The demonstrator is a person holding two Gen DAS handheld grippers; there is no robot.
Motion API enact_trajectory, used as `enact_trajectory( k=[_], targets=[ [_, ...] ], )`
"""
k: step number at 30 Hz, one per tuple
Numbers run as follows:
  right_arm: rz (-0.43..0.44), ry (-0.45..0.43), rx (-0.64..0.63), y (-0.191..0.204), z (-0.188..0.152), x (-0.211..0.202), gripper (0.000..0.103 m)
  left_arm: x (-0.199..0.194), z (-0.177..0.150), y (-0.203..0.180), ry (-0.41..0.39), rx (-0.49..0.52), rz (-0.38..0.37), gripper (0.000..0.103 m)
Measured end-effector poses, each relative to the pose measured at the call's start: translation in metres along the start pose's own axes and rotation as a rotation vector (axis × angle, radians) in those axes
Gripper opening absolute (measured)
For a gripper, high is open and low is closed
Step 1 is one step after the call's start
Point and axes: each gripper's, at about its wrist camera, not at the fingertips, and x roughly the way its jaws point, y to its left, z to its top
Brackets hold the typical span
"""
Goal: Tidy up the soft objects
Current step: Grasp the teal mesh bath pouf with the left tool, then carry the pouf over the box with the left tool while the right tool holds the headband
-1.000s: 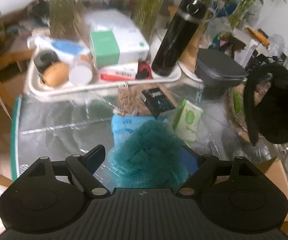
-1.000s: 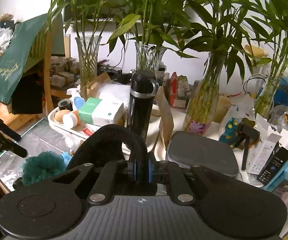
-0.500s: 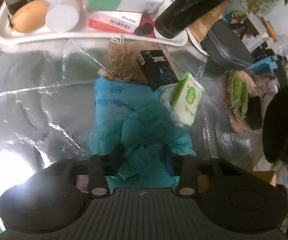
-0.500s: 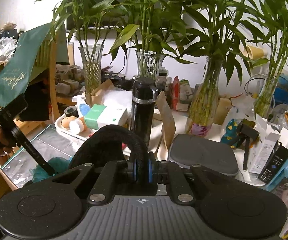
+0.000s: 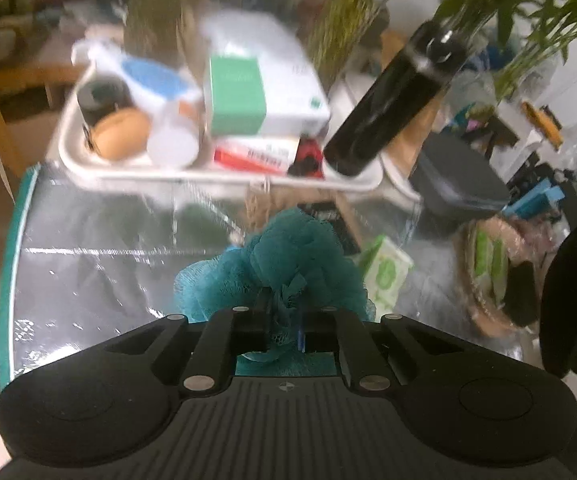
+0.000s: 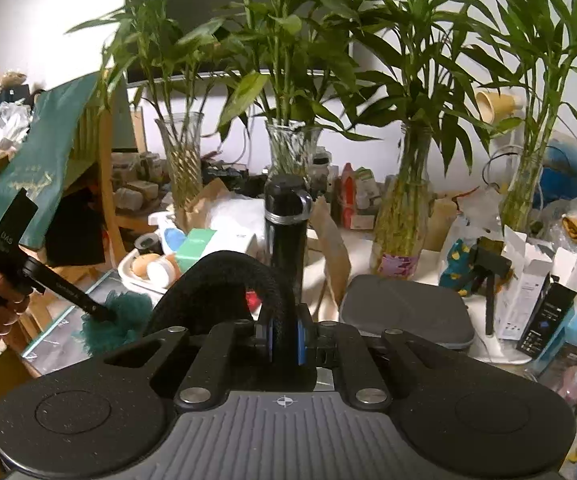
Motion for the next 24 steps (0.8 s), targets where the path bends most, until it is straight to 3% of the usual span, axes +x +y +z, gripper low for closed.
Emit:
enact_trajectory(
  k=[8,24],
  targets=[
    [0.054,-0.012,0.014,0.015,0.006,-0.023,0.013,-0.048,-0.010,-0.013,-0.133,0.014,0.015,0.011],
    [0.148,0.023,0.048,0.047,-0.016,-0.058,0.013,-0.137,-0.053,-0.049,-0.286,0.071,-0.071,0.011]
  ],
)
